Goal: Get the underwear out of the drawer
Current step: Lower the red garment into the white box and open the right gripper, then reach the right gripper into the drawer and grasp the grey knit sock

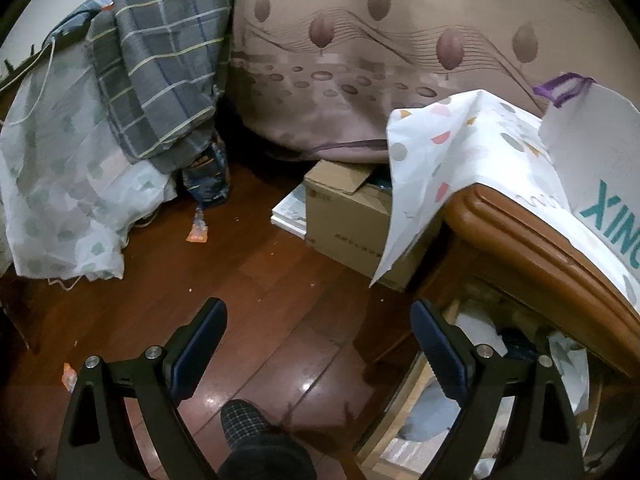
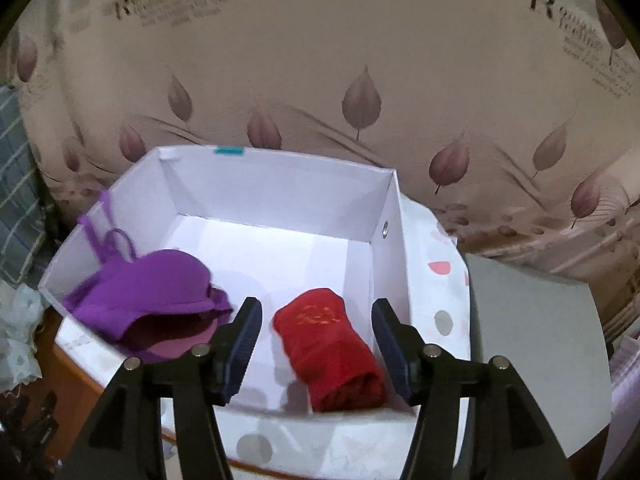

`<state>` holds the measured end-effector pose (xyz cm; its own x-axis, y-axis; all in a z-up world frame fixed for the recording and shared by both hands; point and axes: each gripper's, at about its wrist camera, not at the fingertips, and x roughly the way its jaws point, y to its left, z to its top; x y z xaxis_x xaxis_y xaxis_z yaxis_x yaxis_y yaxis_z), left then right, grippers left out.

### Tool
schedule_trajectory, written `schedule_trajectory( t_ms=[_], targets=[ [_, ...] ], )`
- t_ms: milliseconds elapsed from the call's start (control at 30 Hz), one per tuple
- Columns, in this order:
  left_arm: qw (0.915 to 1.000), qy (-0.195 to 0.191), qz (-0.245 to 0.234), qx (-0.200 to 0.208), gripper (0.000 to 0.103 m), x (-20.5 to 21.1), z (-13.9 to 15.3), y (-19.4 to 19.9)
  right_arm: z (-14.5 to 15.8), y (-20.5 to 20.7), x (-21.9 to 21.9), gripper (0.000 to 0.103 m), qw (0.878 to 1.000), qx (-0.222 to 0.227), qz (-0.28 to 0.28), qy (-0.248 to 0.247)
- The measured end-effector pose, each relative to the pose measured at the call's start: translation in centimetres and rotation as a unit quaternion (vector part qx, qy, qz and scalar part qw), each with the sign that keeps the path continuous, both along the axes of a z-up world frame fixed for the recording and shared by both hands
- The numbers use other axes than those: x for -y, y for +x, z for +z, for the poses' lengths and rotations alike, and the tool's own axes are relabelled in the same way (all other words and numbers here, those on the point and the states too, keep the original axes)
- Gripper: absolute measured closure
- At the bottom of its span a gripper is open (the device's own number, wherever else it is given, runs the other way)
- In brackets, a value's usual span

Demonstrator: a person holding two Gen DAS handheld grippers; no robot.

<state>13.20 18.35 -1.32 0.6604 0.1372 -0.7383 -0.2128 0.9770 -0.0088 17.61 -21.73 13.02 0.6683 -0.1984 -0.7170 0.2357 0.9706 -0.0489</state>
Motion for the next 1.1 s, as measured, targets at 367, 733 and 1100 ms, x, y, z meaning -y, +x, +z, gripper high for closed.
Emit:
schedule_trajectory(
  t_ms=[367, 733, 1100],
  targets=[
    [0.9965, 0.007, -0.082, -0.017, 0.011, 3.0, -0.5, 0.0, -2.2, -11.8, -2.4, 0.045, 0.994, -0.074, 0.08, 0.018],
    [0.995, 0.005, -0.093, -0.036, 0.011, 3.9, -1.2, 0.2, -18.0, -13.8, -2.1, 0.045, 0.964, -0.247, 0.063, 0.073],
    [0.9938, 0.006, -0.104, -0.039, 0.011, 4.1, -1.4, 0.2, -25.3, -10.6, -2.7, 0.052, 0.948, -0.309, 0.061, 0.056]
  ],
)
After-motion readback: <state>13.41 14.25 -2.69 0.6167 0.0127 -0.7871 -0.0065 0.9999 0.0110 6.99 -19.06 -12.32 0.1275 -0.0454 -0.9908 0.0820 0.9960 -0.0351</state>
